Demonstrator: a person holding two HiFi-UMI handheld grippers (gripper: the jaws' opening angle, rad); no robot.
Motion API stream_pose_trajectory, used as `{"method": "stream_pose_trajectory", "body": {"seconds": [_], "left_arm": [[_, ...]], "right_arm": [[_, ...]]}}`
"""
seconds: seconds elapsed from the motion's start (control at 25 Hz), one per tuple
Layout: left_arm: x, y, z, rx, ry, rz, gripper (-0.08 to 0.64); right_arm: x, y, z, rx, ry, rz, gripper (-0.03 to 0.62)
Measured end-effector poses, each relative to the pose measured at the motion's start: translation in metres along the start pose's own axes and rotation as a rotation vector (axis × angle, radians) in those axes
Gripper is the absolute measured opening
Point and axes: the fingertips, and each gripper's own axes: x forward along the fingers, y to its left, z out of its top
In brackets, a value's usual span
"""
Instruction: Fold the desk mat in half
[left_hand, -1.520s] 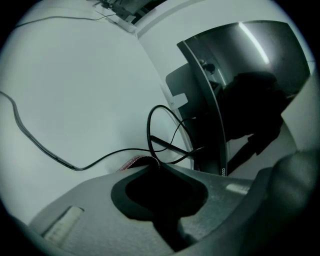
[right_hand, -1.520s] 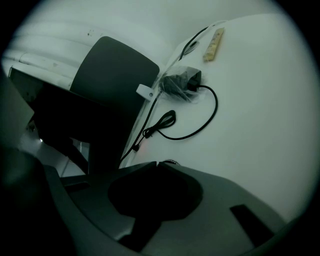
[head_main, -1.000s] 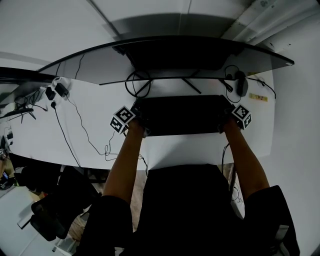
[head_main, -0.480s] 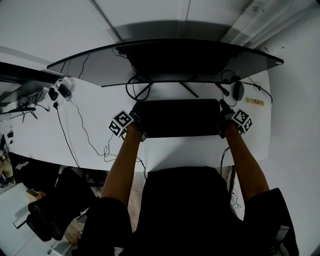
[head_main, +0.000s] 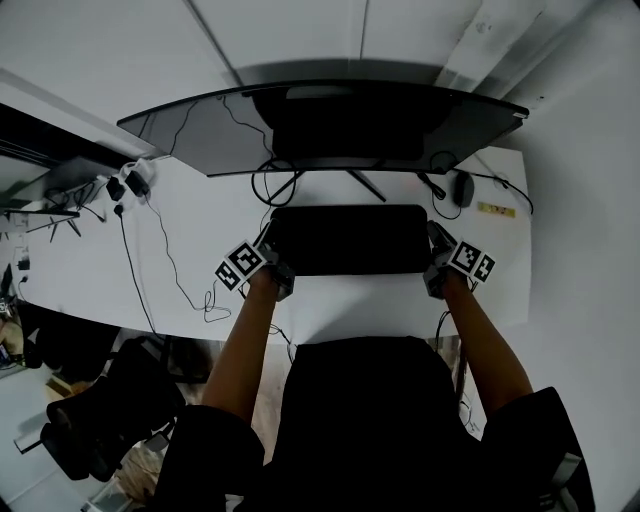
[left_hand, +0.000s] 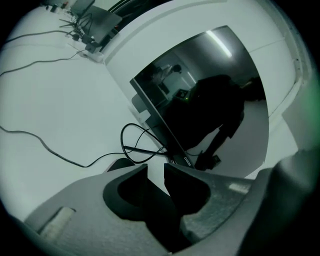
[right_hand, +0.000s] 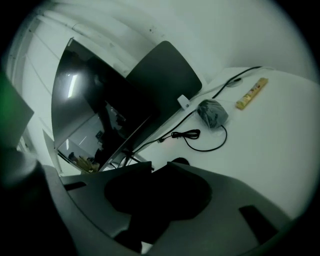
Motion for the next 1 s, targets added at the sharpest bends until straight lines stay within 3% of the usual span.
{"method": "stream_pose_trajectory", "body": {"seconds": [0.2,0.4,0.64,1.0], "left_arm": [[-0.036,-0.023,-0.012,0.05,-0.049,-0.038,0.089],[-0.074,-0.056,-0.03,0.178,-0.103,-0.066,0.089],[-0.126,-0.101,-0.082,0.323,-0.145,-0.1,0.089],[-0.202,-0.156,-0.169,0.526,-0.181,-0.129,0.036]], "right_arm": [[-0.035,0.013,-0.004,-0.053,0.004,0.05,0.077],[-0.08,0.024,0.0,-0.098,-0.041,0.098,0.077],[-0.149,0.017,-0.004,-0.163,-0.096,0.061,0.078],[-0.225,0.041,-0.05,-0.444,-0.091,0.155,0.078]]}}
